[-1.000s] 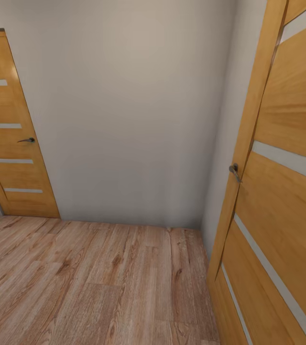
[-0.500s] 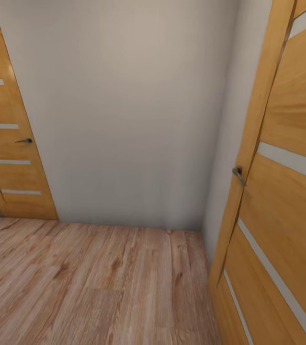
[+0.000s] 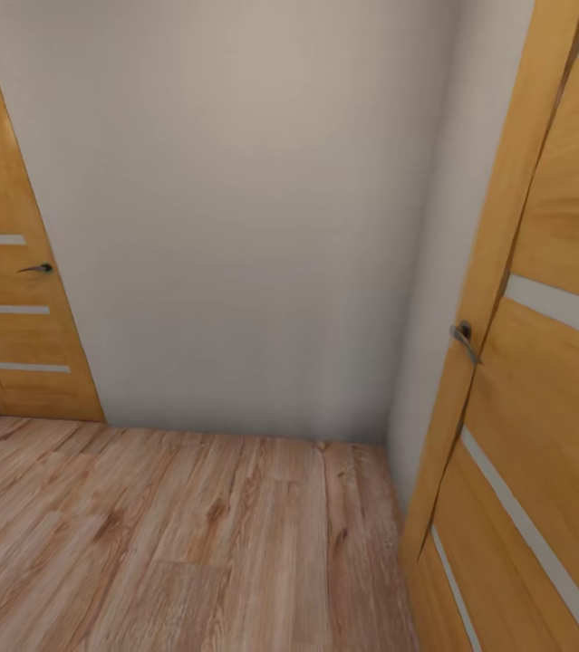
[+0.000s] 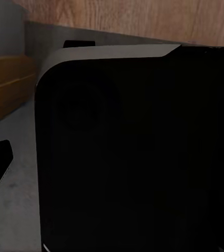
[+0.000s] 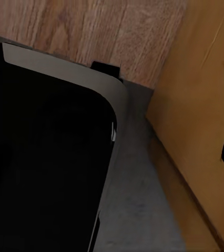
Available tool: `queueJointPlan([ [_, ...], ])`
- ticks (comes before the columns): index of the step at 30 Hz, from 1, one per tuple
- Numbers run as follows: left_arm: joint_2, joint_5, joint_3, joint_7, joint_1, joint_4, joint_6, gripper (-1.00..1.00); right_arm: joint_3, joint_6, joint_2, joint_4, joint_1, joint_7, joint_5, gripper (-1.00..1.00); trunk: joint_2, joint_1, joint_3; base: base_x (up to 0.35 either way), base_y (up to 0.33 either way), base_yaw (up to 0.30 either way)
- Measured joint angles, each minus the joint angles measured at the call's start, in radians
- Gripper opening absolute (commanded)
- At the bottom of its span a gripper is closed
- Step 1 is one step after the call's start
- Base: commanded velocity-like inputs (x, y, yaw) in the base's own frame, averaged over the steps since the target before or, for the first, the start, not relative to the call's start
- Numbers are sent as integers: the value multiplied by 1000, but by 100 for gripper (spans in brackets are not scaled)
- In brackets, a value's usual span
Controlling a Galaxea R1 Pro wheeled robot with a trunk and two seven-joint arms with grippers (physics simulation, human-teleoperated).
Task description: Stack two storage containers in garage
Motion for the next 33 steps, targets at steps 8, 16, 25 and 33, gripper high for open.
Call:
queueJointPlan([
  [8, 0, 0, 0, 0, 0, 0, 0, 100, 0, 0, 0, 1, 0, -1, -1, 100, 0, 0, 0, 293, 0, 0],
  [16, 0, 0, 0, 0, 0, 0, 0, 100, 0, 0, 1, 0, 0, -1, -2, 100, 0, 1, 0, 66, 0, 0],
  [25, 0, 0, 0, 0, 0, 0, 0, 100, -1, 0, 2, 0, 0, -1, -2, 100, 0, 0, 0, 286, 0, 1],
  [33, 0, 0, 0, 0, 0, 0, 0, 100, -1, 0, 0, 0, 0, -1, -2, 100, 0, 0, -2, 310, 0, 171],
])
